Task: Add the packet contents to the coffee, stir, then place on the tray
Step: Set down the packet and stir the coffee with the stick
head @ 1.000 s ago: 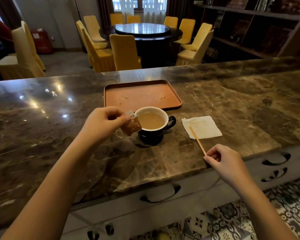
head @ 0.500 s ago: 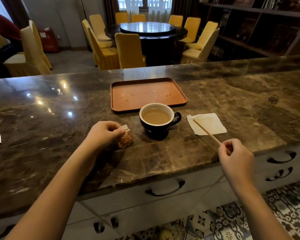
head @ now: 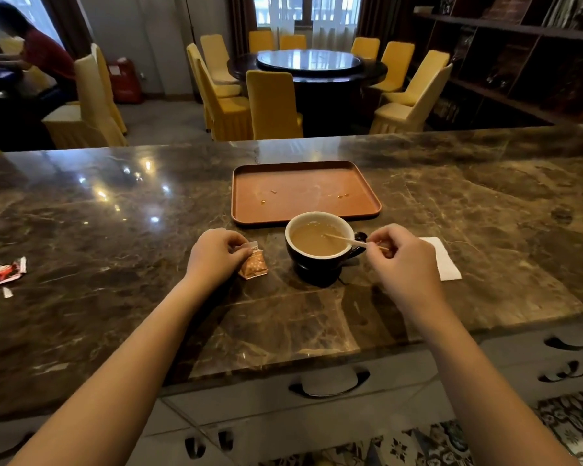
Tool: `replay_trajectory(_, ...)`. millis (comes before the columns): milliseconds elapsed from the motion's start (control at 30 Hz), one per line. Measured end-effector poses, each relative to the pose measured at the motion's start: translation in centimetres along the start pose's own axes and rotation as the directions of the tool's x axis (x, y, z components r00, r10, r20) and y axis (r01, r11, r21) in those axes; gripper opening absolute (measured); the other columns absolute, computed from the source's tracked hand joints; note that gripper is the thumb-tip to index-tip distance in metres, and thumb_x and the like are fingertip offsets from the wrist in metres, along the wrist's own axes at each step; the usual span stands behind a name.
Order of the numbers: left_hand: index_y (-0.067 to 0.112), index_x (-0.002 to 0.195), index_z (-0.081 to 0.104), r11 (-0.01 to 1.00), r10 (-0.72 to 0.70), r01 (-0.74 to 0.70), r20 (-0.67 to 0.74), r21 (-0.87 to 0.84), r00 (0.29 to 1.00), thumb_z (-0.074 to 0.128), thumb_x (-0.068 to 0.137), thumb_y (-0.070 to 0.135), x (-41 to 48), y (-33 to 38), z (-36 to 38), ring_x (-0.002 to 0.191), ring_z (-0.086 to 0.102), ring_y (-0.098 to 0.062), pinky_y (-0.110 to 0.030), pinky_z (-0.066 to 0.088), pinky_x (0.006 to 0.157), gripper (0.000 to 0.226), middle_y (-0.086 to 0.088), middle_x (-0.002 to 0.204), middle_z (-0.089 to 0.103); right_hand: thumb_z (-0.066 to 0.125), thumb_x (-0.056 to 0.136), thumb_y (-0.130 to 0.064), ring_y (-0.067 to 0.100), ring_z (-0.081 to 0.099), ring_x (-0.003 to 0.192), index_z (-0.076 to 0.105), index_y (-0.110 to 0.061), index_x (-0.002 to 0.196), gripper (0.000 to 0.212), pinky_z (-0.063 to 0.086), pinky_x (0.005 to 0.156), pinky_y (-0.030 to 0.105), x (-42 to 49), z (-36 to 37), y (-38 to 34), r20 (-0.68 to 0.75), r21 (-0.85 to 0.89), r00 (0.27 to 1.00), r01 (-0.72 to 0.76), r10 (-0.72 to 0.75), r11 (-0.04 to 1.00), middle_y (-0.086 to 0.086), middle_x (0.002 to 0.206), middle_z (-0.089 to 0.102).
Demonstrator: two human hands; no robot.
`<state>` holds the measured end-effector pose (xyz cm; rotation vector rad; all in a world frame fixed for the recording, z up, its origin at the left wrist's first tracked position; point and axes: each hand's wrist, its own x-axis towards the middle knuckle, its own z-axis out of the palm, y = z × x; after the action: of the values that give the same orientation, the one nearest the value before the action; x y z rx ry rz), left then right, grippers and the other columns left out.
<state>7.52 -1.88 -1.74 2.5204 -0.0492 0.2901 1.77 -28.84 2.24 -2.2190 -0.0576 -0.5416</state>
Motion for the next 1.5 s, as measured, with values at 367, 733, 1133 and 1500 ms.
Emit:
replay_trajectory(367,0.021,0.138,0.033,0.942,-0.047,0.030,0.044,0.333,0.998,0.038,0.090,0.045,-3.0,-2.8,-0.4,0.138,0.026,-0.023,-0.045,0.018,0.112,0.054,-0.006,0.148,0.034,0.055,0.088,-0.031,0.001,0.058,0.079,0.069,-0.025,0.095,0.016,0.041,0.060,0.009,3.1,1.6,-1.3,0.178,0.201,0.984,-0.033,-0.003,0.979,-0.021,0.082,0.062)
replay_trajectory(733,0.027,0.143,0.005,0.879,-0.133,0.059,0.124,0.473,0.983,0.007,0.085,0.063,-4.0,-3.9,1.2,0.141,-0.005,-0.012,-0.039,-0.006,0.112,0.069,0.002,0.155,-0.001,0.050,0.092,-0.025,0.005,0.057,0.053,0.067,-0.020,0.072,0.027,0.047,0.054,0.020,3.9,0.4,-0.2,0.148,0.237,0.987,0.026,-0.063,0.971,-0.002,0.061,0.064)
replay_trajectory(1133,0.027,0.142,0.003,0.881,-0.114,0.048,0.113,0.471,0.987,-0.006,0.072,0.070,-4.0,-3.7,1.1,0.141,-0.006,-0.011,-0.033,-0.007,0.110,0.083,0.002,0.155,-0.001,0.050,0.092,-0.024,0.010,0.063,0.057,0.068,-0.019,0.077,0.024,0.051,0.053,0.015,3.7,1.3,-0.7,0.257,0.308,0.966,-0.091,0.010,0.947,-0.002,0.063,0.068)
replay_trajectory(1500,0.025,0.143,0.002,0.878,-0.102,0.037,0.111,0.477,0.989,0.004,0.081,0.065,-4.0,-3.7,1.0,0.141,-0.006,-0.013,-0.031,-0.007,0.110,0.073,0.000,0.155,-0.002,0.050,0.092,-0.021,0.017,0.063,0.058,0.067,-0.009,0.079,0.025,0.057,0.059,0.039,4.6,0.9,-1.5,0.052,0.057,0.995,0.078,-0.081,0.995,0.005,0.063,0.066)
